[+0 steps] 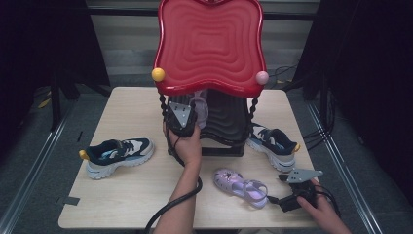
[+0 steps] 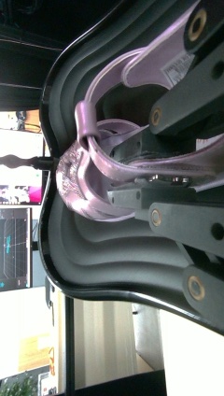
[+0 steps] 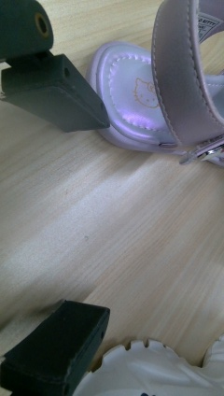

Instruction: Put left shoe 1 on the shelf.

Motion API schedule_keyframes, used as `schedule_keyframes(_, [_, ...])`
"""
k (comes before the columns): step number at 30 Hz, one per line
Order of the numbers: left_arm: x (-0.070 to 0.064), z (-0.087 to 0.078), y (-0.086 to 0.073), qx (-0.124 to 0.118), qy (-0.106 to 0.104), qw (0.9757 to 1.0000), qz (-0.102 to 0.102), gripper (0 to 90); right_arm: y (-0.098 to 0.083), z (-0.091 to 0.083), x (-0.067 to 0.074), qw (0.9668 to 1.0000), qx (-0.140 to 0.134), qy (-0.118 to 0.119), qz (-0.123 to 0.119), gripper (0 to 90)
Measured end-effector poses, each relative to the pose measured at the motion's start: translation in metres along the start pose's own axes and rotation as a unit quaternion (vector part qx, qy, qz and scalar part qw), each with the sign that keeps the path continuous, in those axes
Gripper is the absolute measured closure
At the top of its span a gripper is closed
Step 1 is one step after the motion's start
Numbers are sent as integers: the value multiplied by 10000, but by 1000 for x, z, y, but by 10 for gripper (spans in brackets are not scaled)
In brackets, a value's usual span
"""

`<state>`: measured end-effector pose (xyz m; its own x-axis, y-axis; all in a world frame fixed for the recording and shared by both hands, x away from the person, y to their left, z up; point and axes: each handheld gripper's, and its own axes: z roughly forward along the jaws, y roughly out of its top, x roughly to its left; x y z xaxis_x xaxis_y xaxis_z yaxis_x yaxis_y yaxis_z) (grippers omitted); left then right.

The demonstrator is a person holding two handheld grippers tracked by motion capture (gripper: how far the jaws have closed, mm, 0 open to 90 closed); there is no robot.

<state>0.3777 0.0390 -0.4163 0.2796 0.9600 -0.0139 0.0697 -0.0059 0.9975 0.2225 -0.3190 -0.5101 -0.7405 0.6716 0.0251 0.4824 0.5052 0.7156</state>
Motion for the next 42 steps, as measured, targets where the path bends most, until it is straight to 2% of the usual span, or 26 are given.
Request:
schedule_keyframes(1, [0,0,-2,-23,-5,10000,53,797,0,0,0,10000,-1,0,-1,76])
schedule_keyframes(4, [0,0,-5,-6,-61,10000,-25,786,0,0,0,10000,1,-1,0,75])
schedule_keyframes(12, [2,-4,-3,176,-164,9996,130,785,0,0,0,10000,1,-9,5,76])
schedule_keyframes(16, [3,-4,-3,222,-207,9994,142,785,0,0,0,10000,2,-7,7,76])
schedule_keyframes(21, [3,-5,-2,289,-192,9992,218,781,0,0,0,10000,0,-8,7,76])
schedule_keyframes(31, [6,-8,-1,416,-215,9987,203,703,0,0,0,10000,1,-7,8,76])
schedule_keyframes(39, [10,-15,5,520,-459,9974,188,658,0,0,0,10000,-3,-9,17,75])
schedule_keyframes(42, [11,-19,9,533,-550,9967,261,652,0,0,0,10000,-2,-9,13,76])
